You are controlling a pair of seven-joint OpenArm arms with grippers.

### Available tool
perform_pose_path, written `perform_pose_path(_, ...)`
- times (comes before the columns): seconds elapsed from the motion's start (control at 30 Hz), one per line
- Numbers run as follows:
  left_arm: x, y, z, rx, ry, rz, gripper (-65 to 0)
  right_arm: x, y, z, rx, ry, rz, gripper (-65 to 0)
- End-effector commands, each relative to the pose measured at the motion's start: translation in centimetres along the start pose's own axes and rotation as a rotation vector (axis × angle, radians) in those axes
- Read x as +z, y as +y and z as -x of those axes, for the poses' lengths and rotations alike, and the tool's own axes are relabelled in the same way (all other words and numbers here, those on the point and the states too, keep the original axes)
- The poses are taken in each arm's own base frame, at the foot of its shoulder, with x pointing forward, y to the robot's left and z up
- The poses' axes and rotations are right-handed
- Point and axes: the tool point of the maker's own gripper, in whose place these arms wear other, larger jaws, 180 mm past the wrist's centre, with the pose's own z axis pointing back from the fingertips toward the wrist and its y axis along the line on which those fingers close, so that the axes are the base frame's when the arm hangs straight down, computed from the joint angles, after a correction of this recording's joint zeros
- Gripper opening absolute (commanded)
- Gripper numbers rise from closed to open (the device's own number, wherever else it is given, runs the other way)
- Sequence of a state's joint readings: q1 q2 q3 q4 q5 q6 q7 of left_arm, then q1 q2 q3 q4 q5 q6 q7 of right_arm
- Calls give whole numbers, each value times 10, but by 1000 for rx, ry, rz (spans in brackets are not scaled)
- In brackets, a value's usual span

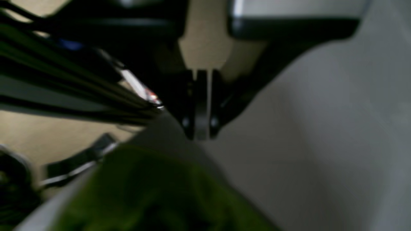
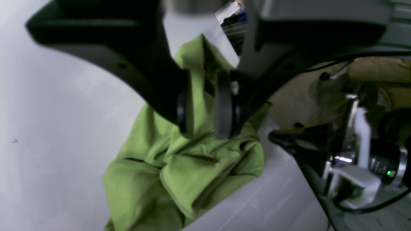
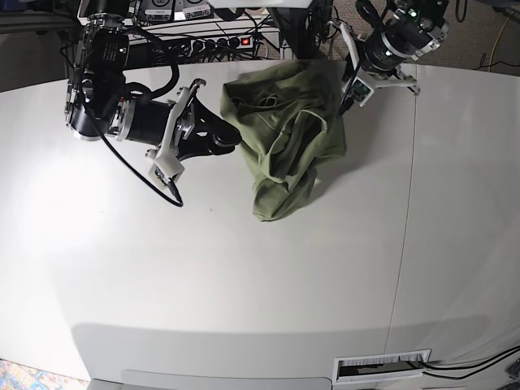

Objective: Fold the T-shirt properly
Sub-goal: 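Lower both grippers onto the bunched shirt and grasp its sides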

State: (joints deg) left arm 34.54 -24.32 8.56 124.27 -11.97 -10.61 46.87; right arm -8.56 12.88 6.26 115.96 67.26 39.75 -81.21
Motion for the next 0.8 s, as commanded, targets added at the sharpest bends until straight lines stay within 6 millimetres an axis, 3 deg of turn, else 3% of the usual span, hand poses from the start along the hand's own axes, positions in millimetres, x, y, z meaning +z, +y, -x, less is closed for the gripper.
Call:
perform_pose_path(0.0,4,-2,-9,6,-38,14,-650,3,2,-12,29,-38,-4,-519)
perform_pose_path(0.57,15,-62,-20,51,-97,350,-650,3,2,-12,29,-38,-4,-519)
perform_pose_path(0.77,12,-62,-26,72,-176,351,-650,3,2,-12,29,-39,-5,-519)
